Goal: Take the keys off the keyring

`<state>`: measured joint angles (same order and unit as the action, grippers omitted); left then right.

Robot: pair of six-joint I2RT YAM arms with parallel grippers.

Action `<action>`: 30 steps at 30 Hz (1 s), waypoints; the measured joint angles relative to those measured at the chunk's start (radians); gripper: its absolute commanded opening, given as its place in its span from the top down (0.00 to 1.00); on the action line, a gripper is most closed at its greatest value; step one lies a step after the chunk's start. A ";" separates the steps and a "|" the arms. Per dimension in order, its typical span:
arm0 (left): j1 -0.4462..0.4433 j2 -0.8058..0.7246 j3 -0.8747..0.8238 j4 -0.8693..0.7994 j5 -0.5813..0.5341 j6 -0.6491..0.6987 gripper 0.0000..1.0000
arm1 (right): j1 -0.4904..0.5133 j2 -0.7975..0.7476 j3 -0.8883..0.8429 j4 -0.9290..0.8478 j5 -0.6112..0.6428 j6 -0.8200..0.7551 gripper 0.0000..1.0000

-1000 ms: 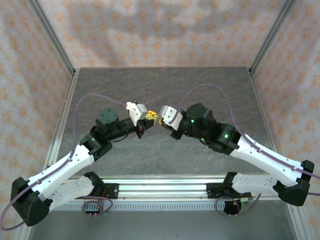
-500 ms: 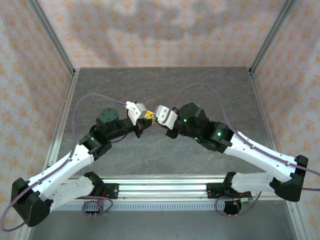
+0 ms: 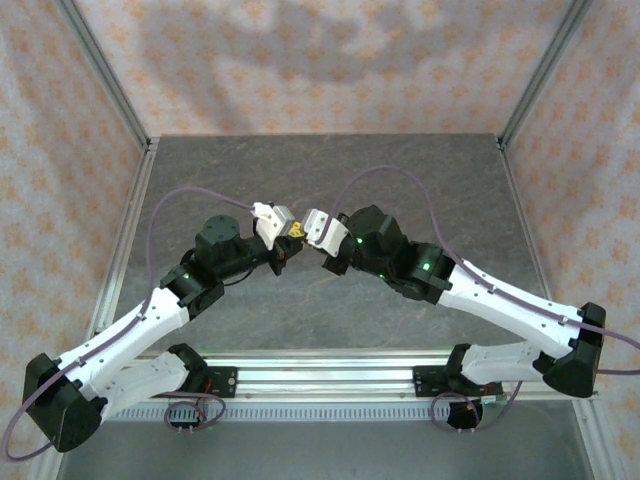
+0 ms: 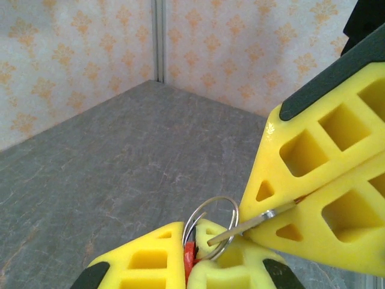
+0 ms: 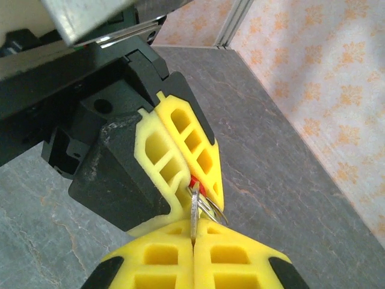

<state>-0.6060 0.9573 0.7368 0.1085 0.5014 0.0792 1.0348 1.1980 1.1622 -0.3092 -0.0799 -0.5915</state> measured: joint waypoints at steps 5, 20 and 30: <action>0.000 -0.002 0.000 0.018 -0.016 0.000 1.00 | -0.009 -0.001 -0.005 0.024 0.010 0.053 1.00; -0.003 -0.028 -0.001 0.054 -0.007 -0.001 1.00 | -0.052 -0.106 -0.134 0.147 -0.042 0.153 1.00; -0.011 -0.030 -0.004 0.062 0.019 -0.001 1.00 | -0.031 -0.147 -0.157 0.143 -0.063 0.061 1.00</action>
<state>-0.6167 0.9272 0.7326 0.1703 0.5209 0.0780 1.0035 1.0508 1.0050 -0.1658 -0.1429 -0.5304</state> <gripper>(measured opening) 0.059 0.046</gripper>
